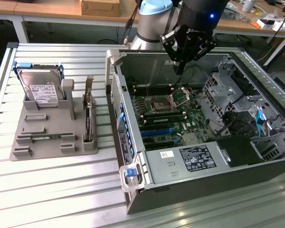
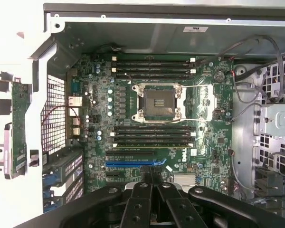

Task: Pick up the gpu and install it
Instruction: 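Reach for the gpu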

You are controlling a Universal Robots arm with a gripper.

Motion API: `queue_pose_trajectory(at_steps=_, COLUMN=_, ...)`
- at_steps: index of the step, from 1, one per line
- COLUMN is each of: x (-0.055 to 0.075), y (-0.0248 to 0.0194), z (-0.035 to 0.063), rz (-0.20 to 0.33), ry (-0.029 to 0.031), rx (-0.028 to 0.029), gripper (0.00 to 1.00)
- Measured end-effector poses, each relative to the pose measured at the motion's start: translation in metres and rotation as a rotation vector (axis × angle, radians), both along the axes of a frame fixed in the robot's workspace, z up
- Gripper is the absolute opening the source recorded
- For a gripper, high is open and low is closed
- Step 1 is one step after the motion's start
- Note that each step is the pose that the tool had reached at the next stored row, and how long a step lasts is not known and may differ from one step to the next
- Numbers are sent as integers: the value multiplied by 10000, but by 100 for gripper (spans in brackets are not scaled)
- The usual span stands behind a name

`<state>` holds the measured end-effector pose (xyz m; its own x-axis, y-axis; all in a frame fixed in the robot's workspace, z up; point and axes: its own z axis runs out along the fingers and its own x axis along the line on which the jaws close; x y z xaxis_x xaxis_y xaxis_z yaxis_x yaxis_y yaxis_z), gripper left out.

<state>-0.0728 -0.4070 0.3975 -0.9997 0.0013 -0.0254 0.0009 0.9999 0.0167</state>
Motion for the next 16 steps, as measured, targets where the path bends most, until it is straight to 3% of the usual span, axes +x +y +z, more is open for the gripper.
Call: queue_pose_trajectory(at_steps=16, x=-137, y=0, z=0, rz=0, ry=-1, rx=0, gripper=11)
